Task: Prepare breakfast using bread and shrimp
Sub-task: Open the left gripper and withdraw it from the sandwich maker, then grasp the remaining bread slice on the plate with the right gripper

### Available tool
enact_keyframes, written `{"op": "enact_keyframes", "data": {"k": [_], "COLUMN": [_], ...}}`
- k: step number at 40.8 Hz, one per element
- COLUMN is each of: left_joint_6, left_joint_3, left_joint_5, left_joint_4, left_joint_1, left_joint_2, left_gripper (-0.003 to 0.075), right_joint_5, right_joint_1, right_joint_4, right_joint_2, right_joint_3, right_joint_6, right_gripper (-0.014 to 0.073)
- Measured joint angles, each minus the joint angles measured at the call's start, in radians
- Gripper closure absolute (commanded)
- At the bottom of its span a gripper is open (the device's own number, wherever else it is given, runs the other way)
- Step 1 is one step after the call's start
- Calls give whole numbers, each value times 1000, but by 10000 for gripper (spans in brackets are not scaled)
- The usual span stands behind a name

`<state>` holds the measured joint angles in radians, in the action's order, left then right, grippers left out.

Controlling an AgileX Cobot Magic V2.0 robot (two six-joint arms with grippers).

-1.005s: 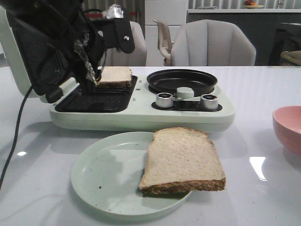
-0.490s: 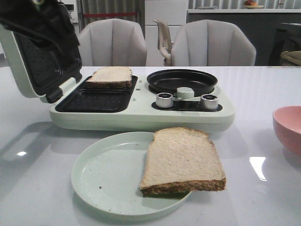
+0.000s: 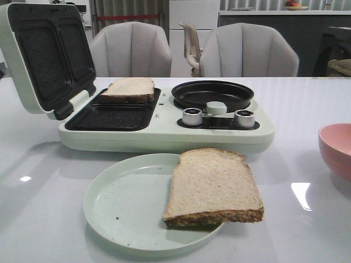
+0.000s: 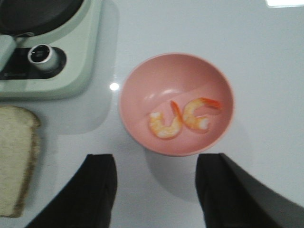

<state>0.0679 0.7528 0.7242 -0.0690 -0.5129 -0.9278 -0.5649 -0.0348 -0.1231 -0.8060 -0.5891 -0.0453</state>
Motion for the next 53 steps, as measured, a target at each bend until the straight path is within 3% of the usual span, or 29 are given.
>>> {"op": "enact_keyframes", "data": {"k": [10,24,43,53], "left_joint_6": [7,7,7,7], "left_joint_3": [-90,-91,-91,-91], "left_joint_5": [-10,-31,-33,-35], "left_joint_4": [-44,-46,-46,-47], "left_joint_1": [2,2,2,2], "left_joint_2": [200,237,237,237], "left_gripper": [267,267,267,267], "right_joint_5": [-128,-32,12,7], "right_joint_1": [73,294,307,307], "right_joint_4": [-303,-663,-719,-722], "right_joint_2": [-129,-472,-863,-913], "right_joint_3": [16,-9,-229,-270], "right_joint_6": [113,348,390,407], "right_gripper": [108,108,119,389]}}
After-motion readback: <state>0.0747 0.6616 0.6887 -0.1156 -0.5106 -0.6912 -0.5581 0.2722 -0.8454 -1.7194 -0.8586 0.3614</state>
